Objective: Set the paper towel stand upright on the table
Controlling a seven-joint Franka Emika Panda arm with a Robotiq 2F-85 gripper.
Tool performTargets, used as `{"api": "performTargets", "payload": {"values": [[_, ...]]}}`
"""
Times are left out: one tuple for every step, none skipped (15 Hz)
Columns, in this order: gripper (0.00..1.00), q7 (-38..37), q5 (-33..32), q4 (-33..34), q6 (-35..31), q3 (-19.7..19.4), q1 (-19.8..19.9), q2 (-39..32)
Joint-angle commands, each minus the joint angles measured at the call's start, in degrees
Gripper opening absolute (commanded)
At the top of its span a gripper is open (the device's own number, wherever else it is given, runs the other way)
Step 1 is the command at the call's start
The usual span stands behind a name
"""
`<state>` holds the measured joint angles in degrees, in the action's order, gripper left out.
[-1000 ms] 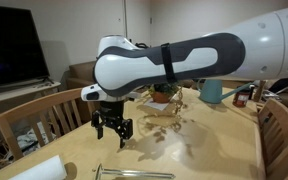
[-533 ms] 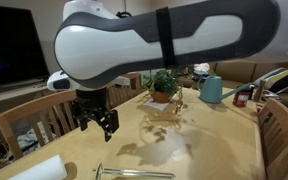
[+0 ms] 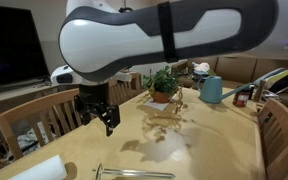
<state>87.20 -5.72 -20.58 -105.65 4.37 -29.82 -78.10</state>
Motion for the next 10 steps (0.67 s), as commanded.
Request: {"api": "performTargets", "payload": {"values": [[1.0, -0.1, -0.1, -1.5, -0.5, 0.1, 0.2, 0.8], [1.0, -0.1, -0.1, -1.5, -0.5, 0.1, 0.3, 0.8], [1.0, -0.1, -0.1, -1.5, -0.5, 0.1, 0.3, 0.8], [1.0, -0.1, -0.1, -1.5, -0.5, 0.1, 0.2, 0.8], [1.0, 0.0, 0.9, -1.9, 0.8, 1.1, 0.6, 1.1], [1.0, -0.9, 1.2, -2.6, 2.7, 1.3, 0.5, 1.7], [1.0, -1.3, 1.2, -2.7, 3.2, 1.4, 0.3, 1.8], [1.0, -1.2, 1.6, -2.3, 4.3, 2.0, 0.3, 1.9], [1.0, -1.1, 1.8, -1.9, 5.3, 2.4, 0.3, 1.9], [1.0, -1.3, 2.0, -1.8, 6.0, 2.7, 0.1, 2.3]]}}
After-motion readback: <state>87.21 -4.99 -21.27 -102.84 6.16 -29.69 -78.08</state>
